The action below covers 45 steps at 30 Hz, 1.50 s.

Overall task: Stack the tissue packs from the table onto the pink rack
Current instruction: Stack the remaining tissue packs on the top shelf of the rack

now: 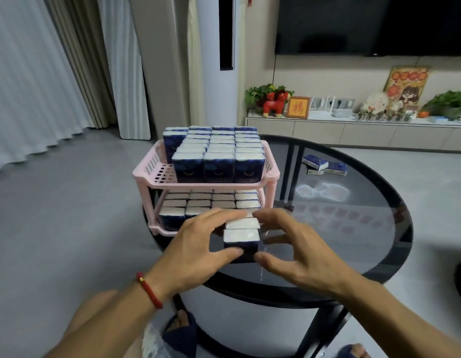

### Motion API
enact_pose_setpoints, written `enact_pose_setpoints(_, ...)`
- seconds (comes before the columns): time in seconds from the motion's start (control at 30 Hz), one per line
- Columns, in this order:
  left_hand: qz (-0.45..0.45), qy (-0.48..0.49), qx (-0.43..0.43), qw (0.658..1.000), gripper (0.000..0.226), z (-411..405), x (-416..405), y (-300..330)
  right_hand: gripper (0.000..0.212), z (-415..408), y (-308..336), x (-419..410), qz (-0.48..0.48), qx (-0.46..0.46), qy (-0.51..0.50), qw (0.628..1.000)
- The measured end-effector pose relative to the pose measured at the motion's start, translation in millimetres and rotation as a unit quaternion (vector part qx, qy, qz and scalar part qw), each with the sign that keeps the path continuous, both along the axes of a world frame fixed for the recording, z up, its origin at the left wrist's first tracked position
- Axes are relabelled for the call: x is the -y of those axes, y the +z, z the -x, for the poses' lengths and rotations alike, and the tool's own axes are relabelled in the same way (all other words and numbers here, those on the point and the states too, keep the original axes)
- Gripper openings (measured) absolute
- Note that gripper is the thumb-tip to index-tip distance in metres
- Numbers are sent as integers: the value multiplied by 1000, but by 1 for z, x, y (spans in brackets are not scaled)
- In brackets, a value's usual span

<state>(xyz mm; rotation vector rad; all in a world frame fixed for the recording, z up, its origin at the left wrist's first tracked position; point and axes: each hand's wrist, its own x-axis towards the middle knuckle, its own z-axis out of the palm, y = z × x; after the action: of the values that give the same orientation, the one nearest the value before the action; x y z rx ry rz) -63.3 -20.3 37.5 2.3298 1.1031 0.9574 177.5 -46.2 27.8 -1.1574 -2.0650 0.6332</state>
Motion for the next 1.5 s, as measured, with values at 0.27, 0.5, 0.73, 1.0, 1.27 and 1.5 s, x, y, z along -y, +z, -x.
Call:
enact_pose_setpoints(0.27, 62, 41, 136, 988, 54, 99, -23, 93, 37, 16, 4, -7, -40, -23, -17, 999)
enact_pose_setpoints(0.5, 73, 89, 94, 989, 48, 126, -87, 131, 29, 18, 2, -14, -63, -8, -6, 998)
enact_pose_setpoints(0.73, 77, 119, -16, 990, 49, 91, -142, 107, 22, 14, -3, -18, -65, 15, -11, 998)
enact_pose_setpoints(1.0, -5, 147, -89, 985, 59, 87, -159, 83, 28, 13, -5, -20, -59, 38, -2, 998)
enact_pose_setpoints(1.27, -17, 128, -254, 959, 79, 91, -169, 104, 25, 12, -6, -20, -52, 54, 2, 997)
enact_pose_setpoints(1.5, -41, 113, -249, 961, 85, 80, -178, 105, 23, 13, -11, -23, -50, 68, 1, 996)
